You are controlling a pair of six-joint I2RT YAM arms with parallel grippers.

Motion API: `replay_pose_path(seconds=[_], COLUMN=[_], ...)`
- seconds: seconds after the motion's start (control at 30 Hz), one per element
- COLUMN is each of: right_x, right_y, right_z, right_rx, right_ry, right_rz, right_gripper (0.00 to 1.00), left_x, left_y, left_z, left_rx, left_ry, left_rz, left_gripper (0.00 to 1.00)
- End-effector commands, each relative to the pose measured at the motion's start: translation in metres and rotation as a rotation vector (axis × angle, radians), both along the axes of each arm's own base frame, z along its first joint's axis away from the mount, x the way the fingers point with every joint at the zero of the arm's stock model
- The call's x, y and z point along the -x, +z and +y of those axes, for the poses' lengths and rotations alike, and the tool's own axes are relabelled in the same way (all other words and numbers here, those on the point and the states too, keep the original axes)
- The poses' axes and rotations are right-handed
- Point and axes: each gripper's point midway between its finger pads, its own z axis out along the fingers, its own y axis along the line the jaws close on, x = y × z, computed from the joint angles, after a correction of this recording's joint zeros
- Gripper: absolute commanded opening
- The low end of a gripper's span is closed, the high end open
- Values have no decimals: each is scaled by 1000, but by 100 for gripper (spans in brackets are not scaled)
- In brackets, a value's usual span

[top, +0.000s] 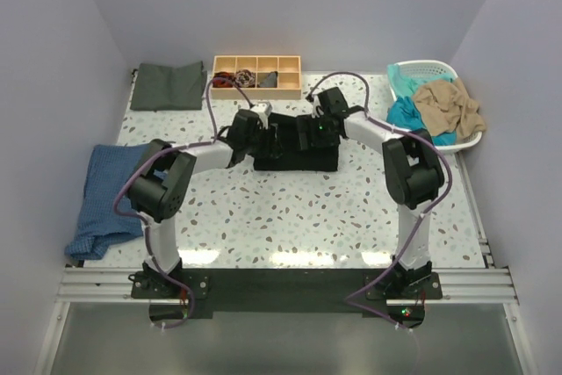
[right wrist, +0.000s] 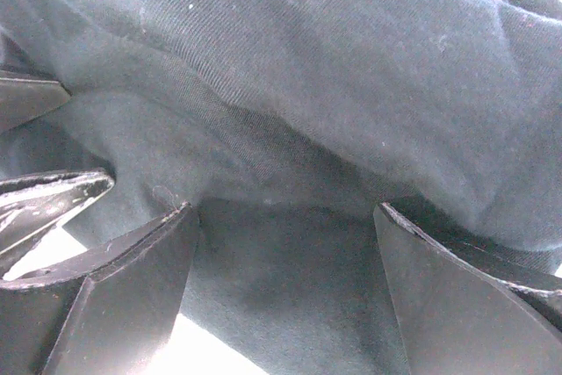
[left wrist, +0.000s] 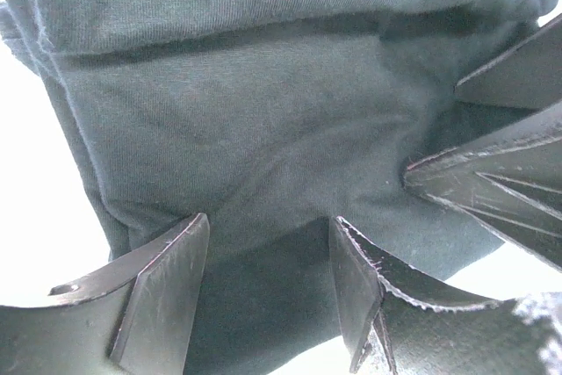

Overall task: Fold and stack the t-shirts
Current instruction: Fold the tshirt

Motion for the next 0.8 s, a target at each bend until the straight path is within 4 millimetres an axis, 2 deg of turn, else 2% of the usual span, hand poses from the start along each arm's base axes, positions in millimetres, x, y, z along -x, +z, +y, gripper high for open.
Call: replay_pose_path(seconds=[0.0,0.03,0.07,0.1,0.13,0.2,0.27,0.37,0.43,0.47,0.5,0.63,0.77], right_x=[59,63,65,68,67,65,61,56,55,55,54,57,57], right_y=[10,14,34,39,48,74,85,89,86,85,84,83,71], right_z=[-7,-7,-8,-9,-10,-10,-11,-16,-15,-14,-13,-15,-20], right_rx=[44,42,24,22,19,5,8,42,50,45,39,38,65], right_ry=[47,49,45,47,46,45,43,33,29,34,31,13,0], right_rz=[47,31,-11,-21,-44,-98,-126,-124,-112,-108,-108,-106,-90], right_gripper=[86,86,86,86,87,87,88,88,88,88,88,88,88], left_x=[57,60,62,64,63,53,43,29,26,22,22,21,21], left_y=[-8,10,16,23,42,67,95,117,107,112,106,105,96], left_z=[7,6,8,10,11,10,9,4,1,-4,-7,-18,-26], left_rx=[-24,0,5,8,18,18,8,5,-22,-10,-11,27,37], left_ry=[27,28,38,41,40,45,37,20,2,-11,-20,-56,-85], left_rz=[87,55,42,30,-7,-62,-124,-182,-150,-155,-142,-129,-105], left_gripper=[62,62,62,62,62,63,63,64,64,64,64,63,63])
